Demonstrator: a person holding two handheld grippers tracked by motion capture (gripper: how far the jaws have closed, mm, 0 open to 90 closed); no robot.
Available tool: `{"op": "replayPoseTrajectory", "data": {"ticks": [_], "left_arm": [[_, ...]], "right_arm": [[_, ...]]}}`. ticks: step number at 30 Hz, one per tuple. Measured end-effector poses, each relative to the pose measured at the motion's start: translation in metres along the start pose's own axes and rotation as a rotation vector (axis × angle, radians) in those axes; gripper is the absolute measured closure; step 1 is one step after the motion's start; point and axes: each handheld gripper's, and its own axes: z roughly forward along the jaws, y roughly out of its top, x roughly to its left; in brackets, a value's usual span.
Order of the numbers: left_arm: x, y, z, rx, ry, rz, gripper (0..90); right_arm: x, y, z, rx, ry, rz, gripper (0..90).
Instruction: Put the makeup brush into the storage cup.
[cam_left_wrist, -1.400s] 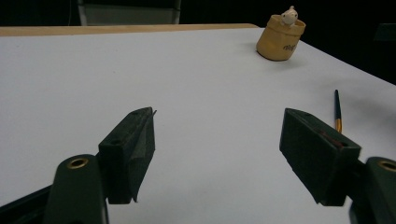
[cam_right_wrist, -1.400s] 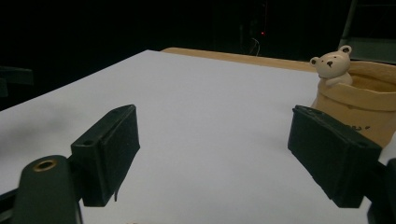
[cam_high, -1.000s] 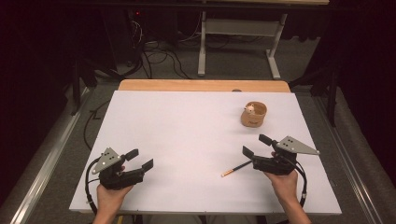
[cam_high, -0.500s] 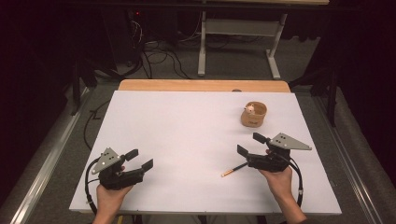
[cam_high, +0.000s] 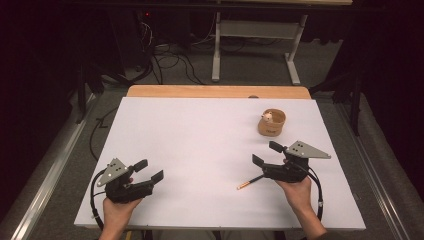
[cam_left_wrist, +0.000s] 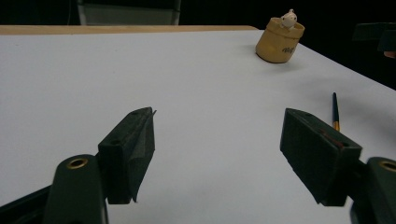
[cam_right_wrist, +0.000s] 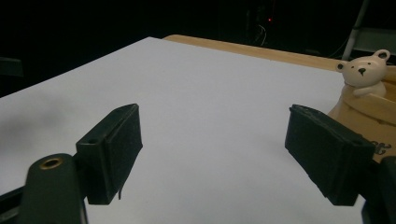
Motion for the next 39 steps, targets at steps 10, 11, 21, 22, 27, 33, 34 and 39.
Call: {"op": "replayPoseTrajectory", "data": {"ticks": [10, 11, 21, 22, 27, 33, 34, 39], "left_arm": [[0.0002, 0.0, -0.0006, -0.004, 0.001, -0.004, 26.8], [0.0002, 0.0, -0.0006, -0.004, 0.001, -0.004, 26.8], [0.0001, 0.0001, -0.0012, -0.007, 0.002, -0.005, 26.9], [0.0002, 0.0, -0.0012, -0.007, 0.002, -0.005, 26.9], [0.0008, 0.0, -0.002, -0.009, 0.005, -0.006, 26.9], [0.0005, 0.0, -0.0014, -0.007, 0.005, -0.004, 26.9], [0.0006, -0.0001, -0.0016, -0.008, 0.005, -0.005, 26.9], [0.0004, 0.0, -0.0015, -0.007, 0.005, -0.004, 26.8]], "right_arm": [[-0.0023, 0.0024, -0.0049, 0.007, 0.01, 0.006, 20.7], [-0.0023, 0.0024, -0.0049, 0.007, 0.01, 0.006, 20.7], [-0.0043, 0.0024, -0.0064, 0.018, 0.006, 0.023, 20.8], [-0.0046, 0.0025, -0.0066, 0.02, 0.006, 0.028, 20.8], [-0.007, 0.0034, -0.0079, 0.048, 0.015, 0.046, 20.5], [-0.0086, 0.0066, -0.0092, 0.102, 0.009, 0.031, 23.2], [-0.0088, 0.0072, -0.0094, 0.111, 0.007, 0.029, 23.6], [-0.0092, 0.0092, -0.0097, 0.143, 0.006, 0.019, 23.9]]}}
